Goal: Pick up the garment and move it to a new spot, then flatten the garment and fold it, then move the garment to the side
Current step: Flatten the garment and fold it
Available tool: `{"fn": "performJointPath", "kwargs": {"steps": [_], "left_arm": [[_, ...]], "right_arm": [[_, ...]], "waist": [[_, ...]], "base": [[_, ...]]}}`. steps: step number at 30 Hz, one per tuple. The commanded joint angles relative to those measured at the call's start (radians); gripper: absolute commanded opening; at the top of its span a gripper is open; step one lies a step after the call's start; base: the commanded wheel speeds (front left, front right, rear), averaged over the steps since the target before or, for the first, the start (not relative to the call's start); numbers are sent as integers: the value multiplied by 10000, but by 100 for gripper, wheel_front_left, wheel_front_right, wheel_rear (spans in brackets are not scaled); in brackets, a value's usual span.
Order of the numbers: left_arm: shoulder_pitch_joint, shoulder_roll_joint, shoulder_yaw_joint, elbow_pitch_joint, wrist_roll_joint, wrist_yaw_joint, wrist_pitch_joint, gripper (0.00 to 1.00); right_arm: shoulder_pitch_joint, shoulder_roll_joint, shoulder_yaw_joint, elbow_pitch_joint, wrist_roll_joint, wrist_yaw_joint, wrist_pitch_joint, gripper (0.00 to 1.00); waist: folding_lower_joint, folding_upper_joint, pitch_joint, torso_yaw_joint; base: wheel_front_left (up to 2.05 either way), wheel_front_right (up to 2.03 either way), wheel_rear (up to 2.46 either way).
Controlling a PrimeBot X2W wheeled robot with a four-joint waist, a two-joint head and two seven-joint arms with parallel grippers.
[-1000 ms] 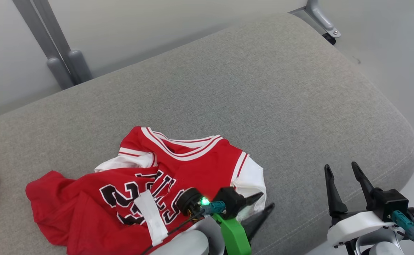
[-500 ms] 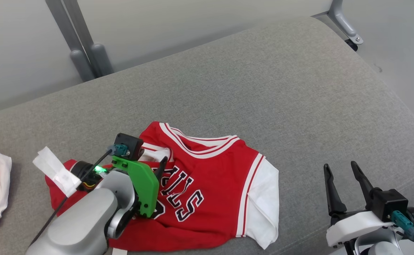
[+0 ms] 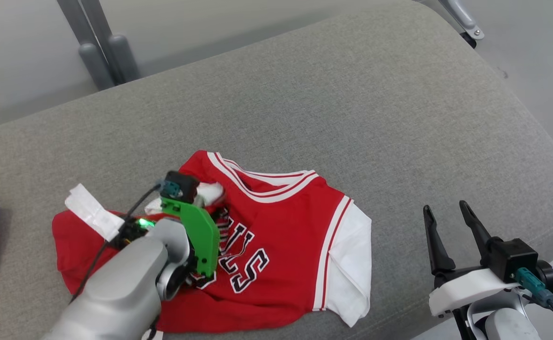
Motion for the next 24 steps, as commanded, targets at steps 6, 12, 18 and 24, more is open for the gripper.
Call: {"fn": "performJointPath", "kwargs": {"steps": [6, 12, 18, 24], "left_arm": [[-1478, -252, 686, 1061, 535, 801, -1948, 0], [-2391, -470, 1252, 2208, 720, 1224, -3797, 0], [-2388, -771, 1279, 3294, 542, 511, -4079, 100], [-1571, -302, 1684, 3282, 191, 297, -4572, 100]], "right_arm": [[-155, -63, -64, 9, 20, -3, -32, 100], [-299, -43, 130, 141, 33, -3, -31, 100], [-305, -21, 196, 280, 80, -3, -31, 100], [183, -2, -151, 263, 38, -3, -31, 100]], "waist": [[0, 0, 293, -159], [0, 0, 302, -417], [0, 0, 222, -569], [0, 0, -148, -310]], "base": [[0, 0, 0], [0, 0, 0], [0, 0, 0], [0, 0, 0]]}}
